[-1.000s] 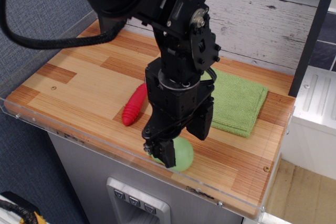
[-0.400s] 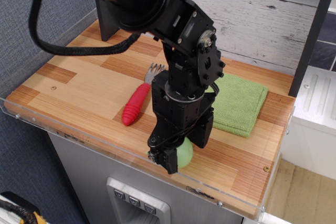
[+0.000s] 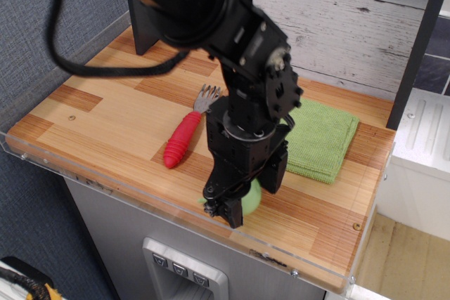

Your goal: Move the pear onto the green napkin

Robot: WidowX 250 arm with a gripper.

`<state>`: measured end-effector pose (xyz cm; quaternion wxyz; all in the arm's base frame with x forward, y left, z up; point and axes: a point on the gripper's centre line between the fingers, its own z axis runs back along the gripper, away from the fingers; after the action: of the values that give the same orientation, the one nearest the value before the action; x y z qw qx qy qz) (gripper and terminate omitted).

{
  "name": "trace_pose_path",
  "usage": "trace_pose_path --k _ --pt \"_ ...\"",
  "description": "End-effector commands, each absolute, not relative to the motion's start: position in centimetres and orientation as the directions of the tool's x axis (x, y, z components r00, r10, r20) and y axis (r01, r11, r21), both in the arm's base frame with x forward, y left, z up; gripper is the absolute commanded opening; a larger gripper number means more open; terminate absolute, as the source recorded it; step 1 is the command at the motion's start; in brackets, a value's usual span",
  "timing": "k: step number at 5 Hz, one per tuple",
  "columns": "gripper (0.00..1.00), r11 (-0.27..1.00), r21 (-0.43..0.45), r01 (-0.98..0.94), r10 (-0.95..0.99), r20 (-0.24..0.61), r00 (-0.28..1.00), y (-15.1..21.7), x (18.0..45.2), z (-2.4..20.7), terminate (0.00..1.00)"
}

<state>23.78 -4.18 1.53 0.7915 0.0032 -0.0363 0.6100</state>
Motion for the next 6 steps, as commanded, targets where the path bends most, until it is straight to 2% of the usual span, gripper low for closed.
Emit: trace_pose_path --k 1,3,4,5,6 --pt "0.00 0.292 -0.062 -0.954 0.955 0.069 0.287 -3.2 25.1 2.7 0.00" --pt "0.00 0.414 -0.098 -0.905 0.908 0.118 0.402 -3.2 26.1 6.0 0.00" --pt "0.00 0.455 -0.115 -0.883 0.888 0.136 0.440 -4.7 27.1 7.6 0.00" --pt "0.00 0.550 -0.115 -0.827 0.834 0.116 0.539 -5.8 29.9 7.7 0.00" --pt "0.00 0.592 -0.125 -0.796 0.805 0.148 0.575 -6.6 32.2 7.5 0.00"
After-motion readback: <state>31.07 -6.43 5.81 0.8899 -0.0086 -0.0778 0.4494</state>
